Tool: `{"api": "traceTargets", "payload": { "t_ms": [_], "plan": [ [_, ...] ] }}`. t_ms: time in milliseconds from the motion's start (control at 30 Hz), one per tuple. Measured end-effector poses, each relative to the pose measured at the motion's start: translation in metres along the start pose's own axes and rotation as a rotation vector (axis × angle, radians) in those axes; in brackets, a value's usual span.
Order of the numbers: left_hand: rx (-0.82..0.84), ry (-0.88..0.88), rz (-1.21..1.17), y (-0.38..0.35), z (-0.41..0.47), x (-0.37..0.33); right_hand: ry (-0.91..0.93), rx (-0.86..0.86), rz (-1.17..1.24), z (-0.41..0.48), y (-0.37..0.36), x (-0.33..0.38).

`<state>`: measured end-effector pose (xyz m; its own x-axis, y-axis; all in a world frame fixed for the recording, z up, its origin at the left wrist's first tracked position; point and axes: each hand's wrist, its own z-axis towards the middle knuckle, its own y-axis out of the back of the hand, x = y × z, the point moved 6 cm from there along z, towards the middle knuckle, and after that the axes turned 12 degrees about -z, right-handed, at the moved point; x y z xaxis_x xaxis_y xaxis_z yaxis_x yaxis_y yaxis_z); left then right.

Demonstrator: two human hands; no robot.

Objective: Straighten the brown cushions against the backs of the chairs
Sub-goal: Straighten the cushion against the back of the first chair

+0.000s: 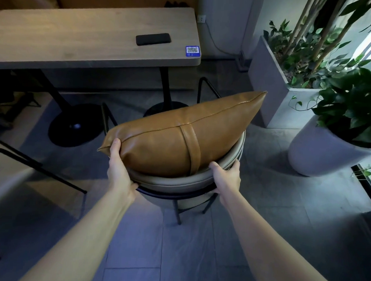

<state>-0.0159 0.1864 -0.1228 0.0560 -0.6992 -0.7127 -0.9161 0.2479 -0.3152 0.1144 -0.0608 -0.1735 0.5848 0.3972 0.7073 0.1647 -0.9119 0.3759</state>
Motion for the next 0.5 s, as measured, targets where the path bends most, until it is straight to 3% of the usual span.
{"api": "traceTargets", "payload": {
  "t_ms": [500],
  "plan": [
    [0.132, -0.023, 0.068, -0.019, 0.085, -0.081, 0.000, -0.045, 0.055, 0.002, -0.086, 0.040]
  ]
}}
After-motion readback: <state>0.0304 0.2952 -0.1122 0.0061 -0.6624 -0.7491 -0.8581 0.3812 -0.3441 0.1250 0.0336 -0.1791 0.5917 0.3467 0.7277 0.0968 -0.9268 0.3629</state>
